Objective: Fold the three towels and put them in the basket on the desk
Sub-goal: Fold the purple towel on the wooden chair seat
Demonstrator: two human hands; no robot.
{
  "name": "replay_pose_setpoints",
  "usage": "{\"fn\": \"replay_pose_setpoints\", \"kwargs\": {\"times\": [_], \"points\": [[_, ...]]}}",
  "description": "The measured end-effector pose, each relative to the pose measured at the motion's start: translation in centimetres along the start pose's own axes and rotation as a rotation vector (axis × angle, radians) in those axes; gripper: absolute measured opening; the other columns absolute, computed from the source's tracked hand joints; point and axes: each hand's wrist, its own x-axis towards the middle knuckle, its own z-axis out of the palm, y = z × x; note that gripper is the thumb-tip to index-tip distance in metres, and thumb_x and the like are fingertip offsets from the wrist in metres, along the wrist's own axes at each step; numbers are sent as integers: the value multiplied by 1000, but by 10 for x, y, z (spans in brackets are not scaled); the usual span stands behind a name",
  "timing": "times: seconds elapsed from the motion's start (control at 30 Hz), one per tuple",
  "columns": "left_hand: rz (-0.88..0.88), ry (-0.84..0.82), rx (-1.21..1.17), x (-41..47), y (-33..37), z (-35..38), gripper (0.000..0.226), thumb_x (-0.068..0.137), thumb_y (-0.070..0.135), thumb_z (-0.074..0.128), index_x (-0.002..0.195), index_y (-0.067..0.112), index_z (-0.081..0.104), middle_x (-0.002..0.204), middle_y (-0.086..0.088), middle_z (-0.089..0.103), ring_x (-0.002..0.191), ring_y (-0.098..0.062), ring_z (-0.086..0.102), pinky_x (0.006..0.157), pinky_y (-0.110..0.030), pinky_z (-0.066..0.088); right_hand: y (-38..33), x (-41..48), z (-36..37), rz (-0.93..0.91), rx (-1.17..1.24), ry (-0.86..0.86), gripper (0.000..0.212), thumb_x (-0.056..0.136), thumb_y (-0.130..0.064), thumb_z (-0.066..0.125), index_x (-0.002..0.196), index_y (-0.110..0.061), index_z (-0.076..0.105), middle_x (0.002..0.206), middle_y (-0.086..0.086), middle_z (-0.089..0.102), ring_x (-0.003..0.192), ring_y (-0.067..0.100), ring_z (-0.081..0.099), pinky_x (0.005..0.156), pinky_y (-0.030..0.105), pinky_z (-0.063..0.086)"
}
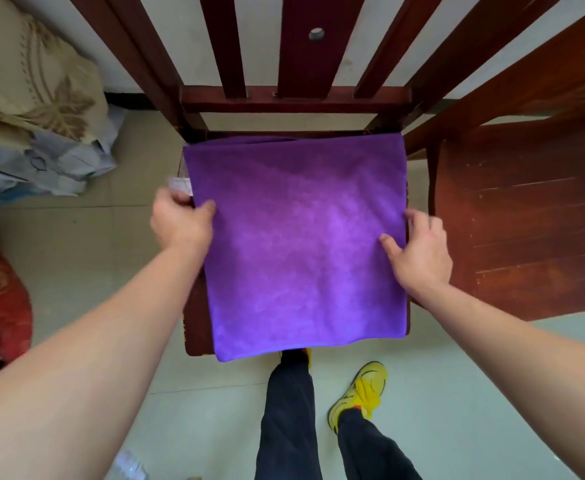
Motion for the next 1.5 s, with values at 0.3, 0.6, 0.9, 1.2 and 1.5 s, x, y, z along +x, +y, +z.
{"fn": "replay_pose_setpoints", "kwargs": {"times": [0.3,0.6,0.9,1.2,1.5], "points": [[-165,-158,311,-106,-119,-7,42,66,45,80,88,13,65,90,-8,70,87,-33,66,75,-38,52,60,-89,37,402,334,-364,24,76,-41,75,81,-18,70,83,1,72,80,27,67,71,35,53],[-323,-134,-194,-154,-165,-15,33,80,20,75,67,16,44,76,-9,60,67,-23,56,55,-31,48,102,-118,15,470,779,-305,14,88,-24,69,83,-11,65,70,5,67,47,14,64,43,21,41],[-411,-56,-375,-211,-162,-53,32,85,15,70,101,14,43,100,-16,59,62,-24,58,32,-17,43,120,-154,-19,512,889,-264,10,89,-20,67,94,-17,59,78,5,69,44,10,59,39,20,38],[-384,-216,-701,-159,-62,-82,12,93,13,57,82,16,53,67,-6,60,35,-9,55,35,-14,39,38,-89,-93,486,1207,-320,10,91,-21,63,86,-13,65,62,3,62,46,8,57,37,17,37],[-535,-433,-766,-57,7,-42,21,100,10,40,81,9,51,84,-6,61,58,-13,68,54,-16,53,-20,17,-71,571,1395,-477,8,96,-21,53,95,-15,57,90,8,73,71,16,73,46,17,48]]}}
